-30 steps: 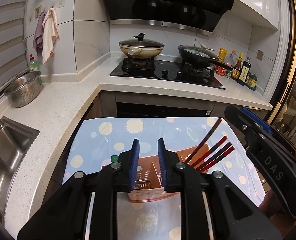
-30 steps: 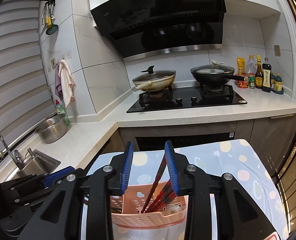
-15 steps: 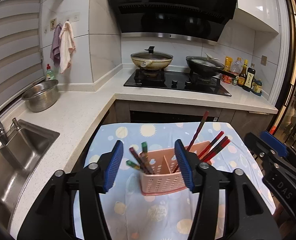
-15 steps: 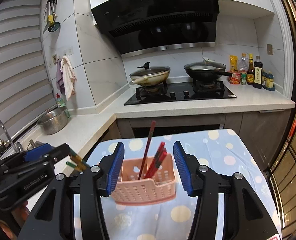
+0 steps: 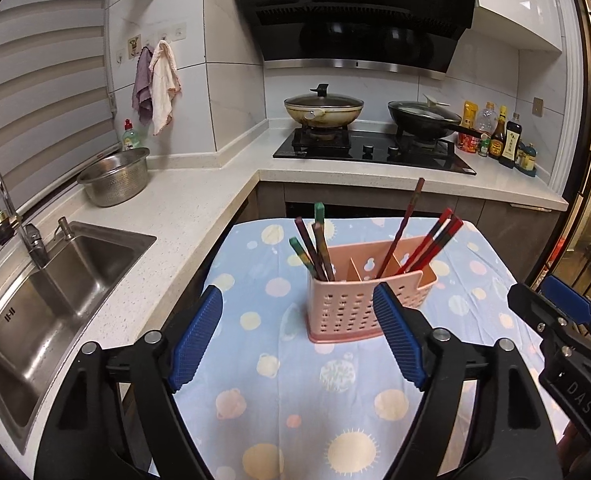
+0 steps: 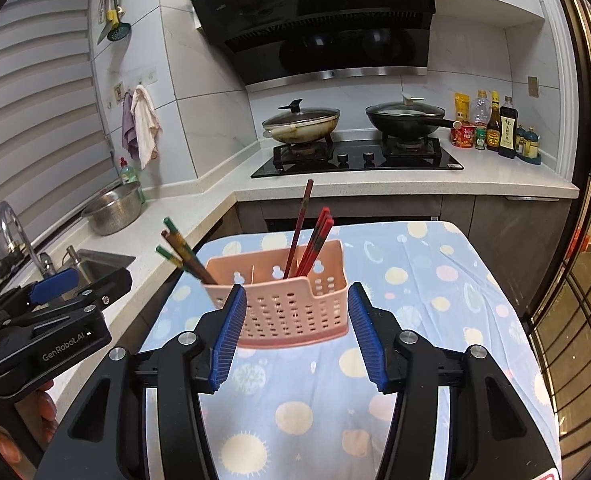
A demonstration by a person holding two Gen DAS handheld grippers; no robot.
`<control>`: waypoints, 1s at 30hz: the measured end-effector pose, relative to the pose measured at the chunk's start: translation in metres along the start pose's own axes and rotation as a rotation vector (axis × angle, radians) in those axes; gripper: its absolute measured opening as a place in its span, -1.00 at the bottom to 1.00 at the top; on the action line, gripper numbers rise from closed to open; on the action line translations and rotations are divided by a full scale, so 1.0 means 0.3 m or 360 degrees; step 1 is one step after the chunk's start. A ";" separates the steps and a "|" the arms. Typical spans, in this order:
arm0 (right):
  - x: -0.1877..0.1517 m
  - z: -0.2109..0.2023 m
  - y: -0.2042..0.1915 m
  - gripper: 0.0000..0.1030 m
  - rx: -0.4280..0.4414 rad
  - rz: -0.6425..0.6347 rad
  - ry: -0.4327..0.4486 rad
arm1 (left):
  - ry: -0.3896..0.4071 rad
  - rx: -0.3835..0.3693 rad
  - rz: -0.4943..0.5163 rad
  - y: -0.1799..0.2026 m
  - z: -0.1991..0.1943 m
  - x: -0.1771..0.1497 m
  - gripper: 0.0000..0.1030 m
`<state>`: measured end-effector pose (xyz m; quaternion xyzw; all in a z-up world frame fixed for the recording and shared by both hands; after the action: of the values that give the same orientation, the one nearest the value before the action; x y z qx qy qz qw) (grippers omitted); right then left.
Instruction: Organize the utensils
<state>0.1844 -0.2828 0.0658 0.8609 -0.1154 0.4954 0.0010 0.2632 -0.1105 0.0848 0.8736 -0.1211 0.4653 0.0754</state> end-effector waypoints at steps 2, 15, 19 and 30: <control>-0.022 -0.017 -0.013 0.00 0.0002 -0.0014 -0.0013 | -0.0012 0.0002 0.0001 -0.001 -0.012 -0.019 0.59; -0.083 -0.093 -0.018 0.40 -0.0013 -0.0005 -0.0032 | -0.0050 0.0010 0.0006 0.011 -0.068 -0.094 0.84; -0.083 -0.107 -0.008 0.55 -0.0041 -0.0003 -0.0023 | -0.0063 0.0018 0.0003 0.014 -0.071 -0.099 0.86; -0.090 -0.125 0.006 0.87 -0.0069 -0.0030 -0.0030 | -0.0074 0.0042 0.0027 0.026 -0.079 -0.110 0.86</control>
<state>0.1390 -0.2748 0.0616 0.8664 -0.1181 0.4846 0.0233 0.2245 -0.1075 0.0706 0.8840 -0.1239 0.4471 0.0572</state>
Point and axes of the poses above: each gripper's, at about its wrist camera, not at the fingertips, and z roughly the way its jaws point, y to its right, x to its top, the point moved 5 cm from there along z, roughly the way its jaws point, and after that the axes turned 4 degrees about -z, right-handed, at the moved point
